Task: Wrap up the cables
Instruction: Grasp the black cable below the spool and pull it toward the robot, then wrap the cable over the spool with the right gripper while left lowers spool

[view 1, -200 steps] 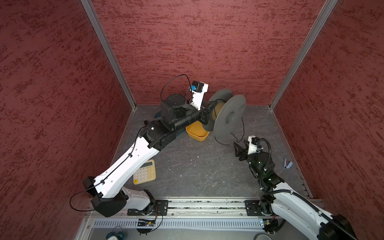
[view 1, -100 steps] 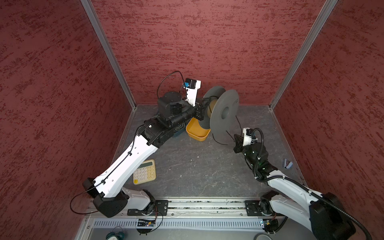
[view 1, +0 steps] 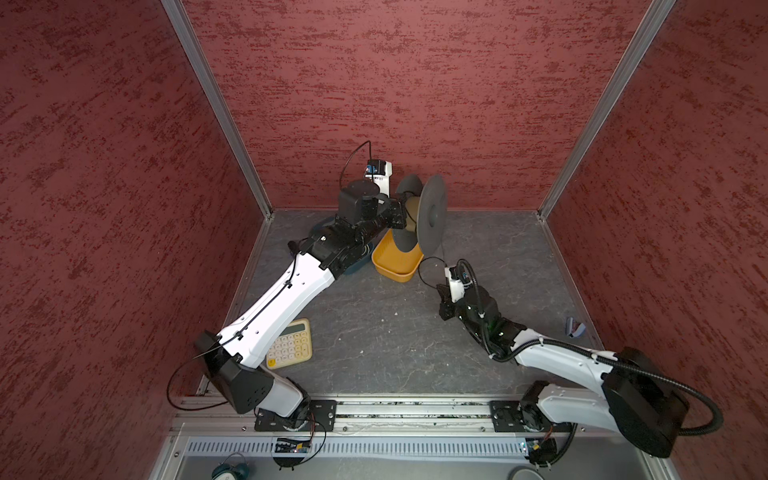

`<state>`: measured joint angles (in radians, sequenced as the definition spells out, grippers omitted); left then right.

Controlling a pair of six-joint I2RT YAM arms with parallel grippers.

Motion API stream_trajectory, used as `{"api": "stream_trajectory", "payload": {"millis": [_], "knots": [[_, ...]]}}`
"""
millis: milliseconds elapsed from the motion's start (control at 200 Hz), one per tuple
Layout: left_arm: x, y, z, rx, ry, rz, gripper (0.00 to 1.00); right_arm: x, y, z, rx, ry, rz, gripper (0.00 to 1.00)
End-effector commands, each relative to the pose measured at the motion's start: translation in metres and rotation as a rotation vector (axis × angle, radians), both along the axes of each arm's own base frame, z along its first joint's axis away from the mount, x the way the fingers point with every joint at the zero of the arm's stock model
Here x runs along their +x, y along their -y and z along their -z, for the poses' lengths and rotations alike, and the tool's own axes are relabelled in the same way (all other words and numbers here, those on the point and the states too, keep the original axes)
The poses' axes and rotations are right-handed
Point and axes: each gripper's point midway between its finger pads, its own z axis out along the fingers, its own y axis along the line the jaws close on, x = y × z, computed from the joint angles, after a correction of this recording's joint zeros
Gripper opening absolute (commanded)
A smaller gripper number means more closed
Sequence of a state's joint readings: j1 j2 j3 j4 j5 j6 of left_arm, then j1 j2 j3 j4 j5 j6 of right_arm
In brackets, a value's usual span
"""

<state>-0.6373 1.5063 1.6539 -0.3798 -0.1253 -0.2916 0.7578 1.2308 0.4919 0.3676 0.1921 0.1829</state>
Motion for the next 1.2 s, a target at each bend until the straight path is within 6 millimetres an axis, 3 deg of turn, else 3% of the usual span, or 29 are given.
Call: {"api": "stream_trajectory", "payload": {"millis": [0, 250, 361, 576, 761, 912, 1027, 1192], "knots": [[0.019, -0.009, -0.021, -0.053, 0.089, -0.095, 0.00, -0.008, -0.026, -0.023, 0.027, 0.027, -0.074, 0.00], [0.041, -0.006, 0.028, 0.148, 0.016, -0.200, 0.00, -0.036, -0.078, -0.052, 0.017, 0.018, -0.240, 0.00], [0.040, -0.002, 0.049, 0.289, -0.019, -0.231, 0.00, -0.043, -0.083, -0.074, 0.067, 0.034, -0.275, 0.00], [0.030, -0.005, 0.077, 0.443, -0.076, -0.249, 0.00, -0.028, -0.046, -0.118, 0.044, 0.065, -0.072, 0.00], [0.014, -0.002, 0.088, 0.491, -0.120, -0.198, 0.00, -0.010, -0.006, -0.128, -0.112, 0.055, 0.148, 0.00], [-0.001, 0.006, 0.095, 0.516, -0.148, -0.139, 0.00, 0.000, 0.014, -0.146, -0.158, 0.128, 0.260, 0.01], [-0.012, 0.011, 0.094, 0.516, -0.156, -0.097, 0.00, 0.008, 0.025, -0.166, -0.152, 0.185, 0.343, 0.04], [-0.025, 0.019, 0.092, 0.507, -0.160, -0.042, 0.00, 0.016, 0.026, -0.185, -0.124, 0.242, 0.373, 0.10]]}}
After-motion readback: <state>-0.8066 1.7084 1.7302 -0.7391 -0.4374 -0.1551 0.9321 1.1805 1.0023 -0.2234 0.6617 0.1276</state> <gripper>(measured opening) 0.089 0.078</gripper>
